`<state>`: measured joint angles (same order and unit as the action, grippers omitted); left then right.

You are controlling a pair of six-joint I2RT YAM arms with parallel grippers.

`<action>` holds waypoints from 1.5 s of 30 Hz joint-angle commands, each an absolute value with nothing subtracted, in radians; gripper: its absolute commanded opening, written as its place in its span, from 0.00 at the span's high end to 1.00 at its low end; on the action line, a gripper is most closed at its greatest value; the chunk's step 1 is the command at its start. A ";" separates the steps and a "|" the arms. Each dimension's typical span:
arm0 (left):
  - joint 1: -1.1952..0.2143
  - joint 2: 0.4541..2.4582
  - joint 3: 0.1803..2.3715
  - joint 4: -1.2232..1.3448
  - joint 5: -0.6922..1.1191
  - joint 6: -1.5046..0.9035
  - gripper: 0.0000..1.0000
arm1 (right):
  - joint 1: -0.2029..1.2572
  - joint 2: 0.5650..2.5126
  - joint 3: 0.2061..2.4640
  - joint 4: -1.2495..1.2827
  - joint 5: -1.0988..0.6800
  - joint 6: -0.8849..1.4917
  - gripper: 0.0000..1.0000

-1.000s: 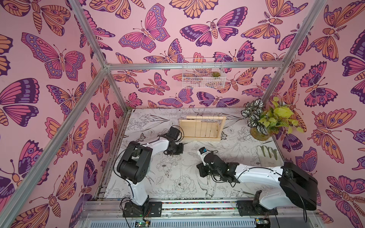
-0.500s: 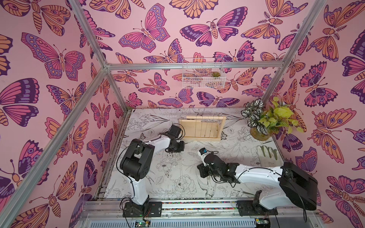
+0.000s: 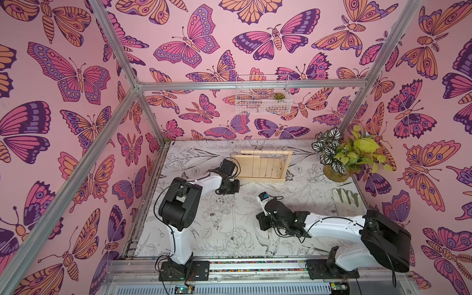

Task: Take the necklace off the jewelry display stand
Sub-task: Adjust the necklace at the center of the board.

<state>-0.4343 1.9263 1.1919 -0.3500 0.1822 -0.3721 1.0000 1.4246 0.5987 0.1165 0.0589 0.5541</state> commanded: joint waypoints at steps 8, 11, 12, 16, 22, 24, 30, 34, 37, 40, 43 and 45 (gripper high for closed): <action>-0.415 1.992 1.190 -0.400 0.126 -0.352 1.00 | 0.991 1.401 0.594 0.121 0.058 0.569 1.00; -0.416 1.990 1.196 -0.399 0.140 -0.352 1.00 | 0.991 1.401 0.596 0.122 0.056 0.569 1.00; -0.416 1.985 1.198 -0.400 0.146 -0.352 1.00 | 0.991 1.401 0.596 0.122 0.054 0.569 1.00; -0.416 1.939 1.201 -0.400 0.172 -0.351 1.00 | 0.991 1.396 0.604 0.113 0.052 0.562 1.00; -0.416 1.848 1.190 -0.423 0.188 -0.350 0.84 | 0.991 1.362 0.631 0.064 0.064 0.540 1.00; -0.417 1.820 1.182 -0.430 0.202 -0.352 0.80 | 0.991 1.350 0.639 0.051 0.066 0.536 1.00; -0.419 1.676 1.134 -0.418 0.308 -0.374 0.67 | 0.989 1.267 0.677 -0.047 0.119 0.502 1.00; -0.420 1.552 1.093 -0.327 0.355 -0.417 0.59 | 0.955 1.177 0.711 -0.162 0.168 0.468 1.00; -0.423 1.493 1.037 -0.187 0.369 -0.463 0.55 | 0.902 1.105 0.720 -0.230 0.182 0.462 1.00; -0.442 1.487 0.998 -0.076 0.347 -0.478 0.52 | 0.855 1.022 0.696 -0.248 0.207 0.460 1.00; -0.473 1.499 0.966 0.020 0.292 -0.497 0.56 | 0.822 0.959 0.687 -0.278 0.218 0.446 1.00; -0.506 1.496 0.929 0.100 0.216 -0.500 0.59 | 0.805 0.933 0.688 -0.302 0.225 0.437 1.00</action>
